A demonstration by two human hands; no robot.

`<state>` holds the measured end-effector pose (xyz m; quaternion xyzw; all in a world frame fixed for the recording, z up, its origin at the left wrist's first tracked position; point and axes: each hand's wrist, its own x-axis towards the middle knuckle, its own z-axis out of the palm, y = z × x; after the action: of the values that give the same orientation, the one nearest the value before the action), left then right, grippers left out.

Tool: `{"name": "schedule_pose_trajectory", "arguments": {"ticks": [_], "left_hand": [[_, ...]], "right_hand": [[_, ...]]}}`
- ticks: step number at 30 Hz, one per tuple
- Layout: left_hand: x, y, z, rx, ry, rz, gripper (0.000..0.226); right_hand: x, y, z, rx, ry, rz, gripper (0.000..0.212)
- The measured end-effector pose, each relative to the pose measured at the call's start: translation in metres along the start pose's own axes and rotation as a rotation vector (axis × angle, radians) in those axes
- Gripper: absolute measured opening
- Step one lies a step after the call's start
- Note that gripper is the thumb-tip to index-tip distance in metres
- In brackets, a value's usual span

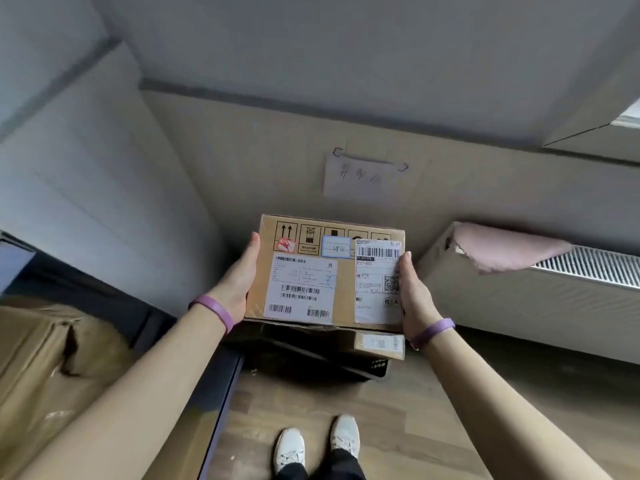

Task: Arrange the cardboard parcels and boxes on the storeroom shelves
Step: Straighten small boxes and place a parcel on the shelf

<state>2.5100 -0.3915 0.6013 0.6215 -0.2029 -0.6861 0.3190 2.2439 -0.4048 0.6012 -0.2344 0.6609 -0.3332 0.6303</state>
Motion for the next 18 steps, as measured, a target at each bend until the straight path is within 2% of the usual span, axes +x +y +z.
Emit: {"name": "schedule_pose_trajectory", "arguments": {"ticks": [6,11,15,18], "left_hand": [[0.093,-0.044,-0.018,0.014,0.103,-0.174,0.076],[0.156,-0.072,-0.030,0.070,0.171,-0.263,0.094],[0.198,-0.093,-0.041,0.082,0.168,-0.295,0.067],[0.223,-0.110,-0.052,0.077,0.189,-0.324,0.061]], "right_hand": [[0.093,0.062,0.014,-0.010,0.021,0.173,0.050],[0.150,0.114,0.021,0.054,0.059,0.249,0.050],[0.187,0.149,0.026,0.053,0.047,0.293,0.056],[0.209,0.167,0.033,0.038,0.030,0.316,0.055]]}}
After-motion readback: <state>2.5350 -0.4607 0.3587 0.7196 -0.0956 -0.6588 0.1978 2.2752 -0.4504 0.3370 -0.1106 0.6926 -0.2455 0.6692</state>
